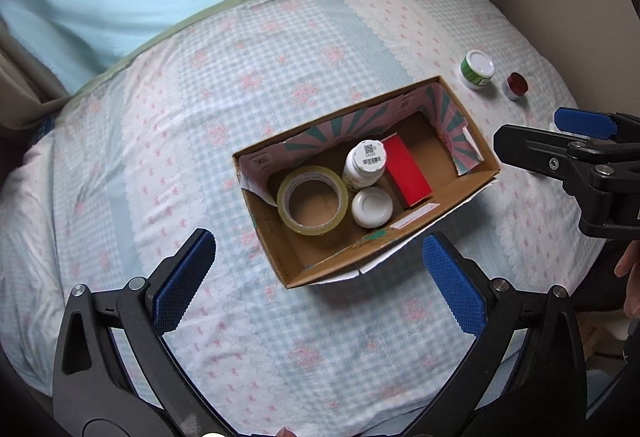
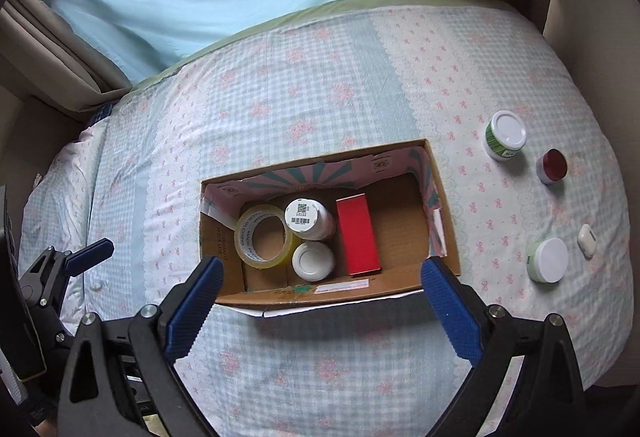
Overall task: Organize rigid objects
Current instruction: 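Release the tape into the cardboard box while the right gripper releases the cream jar, then grasp the white round lid with the left gripper while the right gripper grasps the white earbud case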
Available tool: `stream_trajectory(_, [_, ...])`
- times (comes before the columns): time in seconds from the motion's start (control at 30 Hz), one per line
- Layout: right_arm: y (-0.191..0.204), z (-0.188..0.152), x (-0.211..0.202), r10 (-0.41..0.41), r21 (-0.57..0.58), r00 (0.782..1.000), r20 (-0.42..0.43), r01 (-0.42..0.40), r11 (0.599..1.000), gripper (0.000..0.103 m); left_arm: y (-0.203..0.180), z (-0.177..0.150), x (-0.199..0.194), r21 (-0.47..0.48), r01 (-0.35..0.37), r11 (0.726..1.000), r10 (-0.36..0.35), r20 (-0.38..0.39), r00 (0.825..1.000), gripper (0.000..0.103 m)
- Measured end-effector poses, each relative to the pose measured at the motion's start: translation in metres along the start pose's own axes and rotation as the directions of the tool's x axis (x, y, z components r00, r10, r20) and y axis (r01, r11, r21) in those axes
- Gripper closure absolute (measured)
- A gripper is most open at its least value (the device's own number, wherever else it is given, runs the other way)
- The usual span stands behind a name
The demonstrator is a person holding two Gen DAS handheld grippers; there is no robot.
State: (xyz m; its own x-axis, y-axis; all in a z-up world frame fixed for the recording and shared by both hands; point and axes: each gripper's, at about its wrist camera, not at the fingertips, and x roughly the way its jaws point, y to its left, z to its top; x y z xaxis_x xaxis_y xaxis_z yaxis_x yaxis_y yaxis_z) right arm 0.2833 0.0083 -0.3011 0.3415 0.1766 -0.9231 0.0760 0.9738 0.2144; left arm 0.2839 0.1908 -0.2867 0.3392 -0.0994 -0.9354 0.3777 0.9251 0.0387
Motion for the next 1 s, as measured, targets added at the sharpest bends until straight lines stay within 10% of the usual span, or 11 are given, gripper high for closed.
stream_trajectory(0.53, [-0.155, -0.013, -0.130, -0.166, -0.038, 0.970, 0.176, 0.175, 0.984, 0.005, -0.165, 0.025, -0.069, -0.022, 0.022, 1.000, -0.018, 0.178, 0.984, 0.000])
stream_trajectory(1.0, [-0.356, -0.017, -0.068, -0.150, -0.311, 0.988, 0.038, 0.155, 0.938, 0.005, -0.353, 0.027, 0.036, -0.229, 0.040, 0.973, -0.028, 0.057, 0.998, 0.000])
